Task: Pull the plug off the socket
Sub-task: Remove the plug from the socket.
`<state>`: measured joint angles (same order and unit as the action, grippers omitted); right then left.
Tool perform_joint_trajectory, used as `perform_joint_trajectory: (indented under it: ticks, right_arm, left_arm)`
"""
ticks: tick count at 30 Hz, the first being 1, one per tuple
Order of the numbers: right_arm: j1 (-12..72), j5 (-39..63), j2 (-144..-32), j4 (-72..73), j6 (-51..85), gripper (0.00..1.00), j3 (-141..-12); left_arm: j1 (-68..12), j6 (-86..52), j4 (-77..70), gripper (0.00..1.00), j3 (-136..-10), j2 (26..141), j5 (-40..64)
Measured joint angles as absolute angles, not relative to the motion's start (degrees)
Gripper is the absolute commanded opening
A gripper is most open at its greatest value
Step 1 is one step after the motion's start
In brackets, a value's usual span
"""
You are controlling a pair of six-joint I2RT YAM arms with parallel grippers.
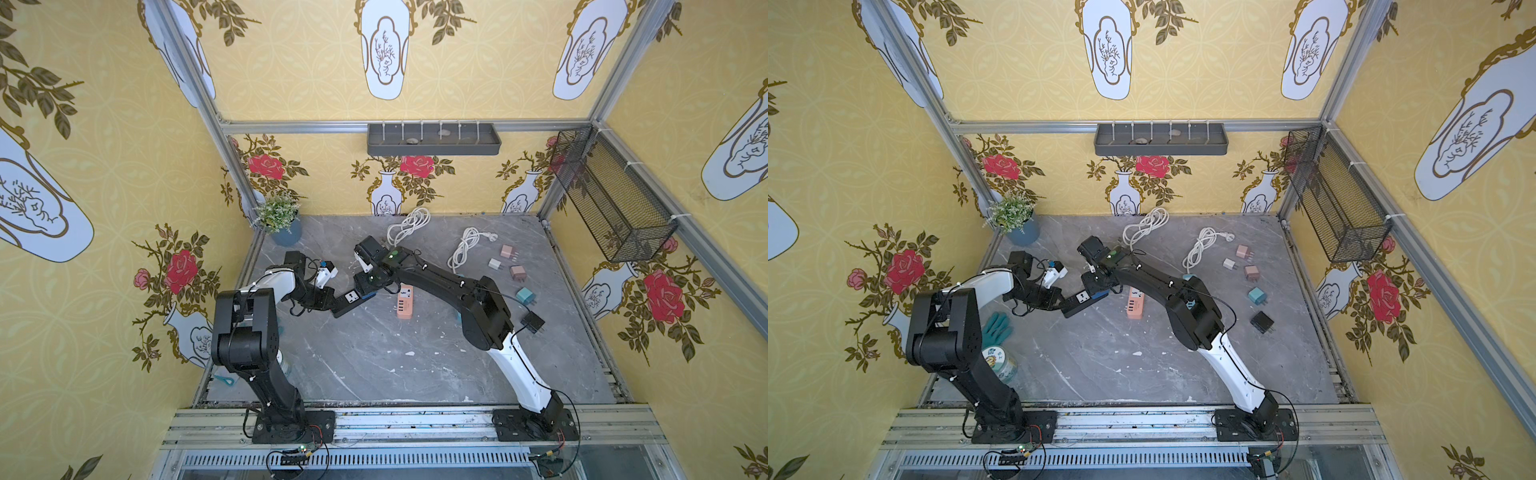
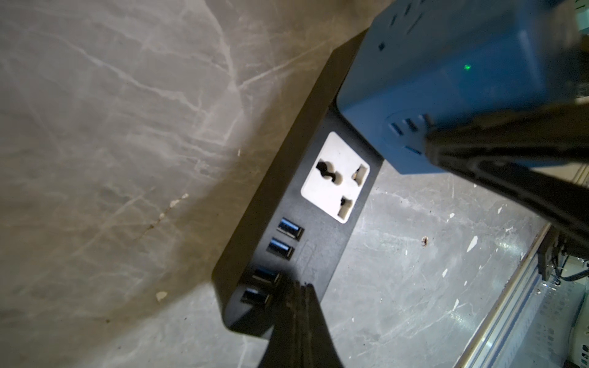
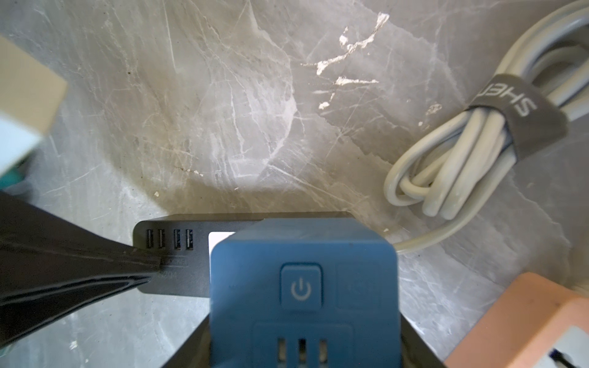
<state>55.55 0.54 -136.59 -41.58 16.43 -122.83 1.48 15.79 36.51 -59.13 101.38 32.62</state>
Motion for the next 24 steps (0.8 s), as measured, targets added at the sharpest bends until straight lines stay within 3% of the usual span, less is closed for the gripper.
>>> perform_joint_trajectory:
  ticks: [11, 24]
  right_arm:
    - [61.73, -16.93, -140.38, -42.78, 9.56, 0.28, -127.22]
    - [61.39, -16.08, -140.53, -42.61, 7.86, 0.27, -127.79]
  left_arm:
    - [1.48, 15.14, 36.23, 0.0, -58.72, 101.19, 32.86]
    - [1.48, 14.98, 36.07, 0.0, -58.59, 101.06, 32.84]
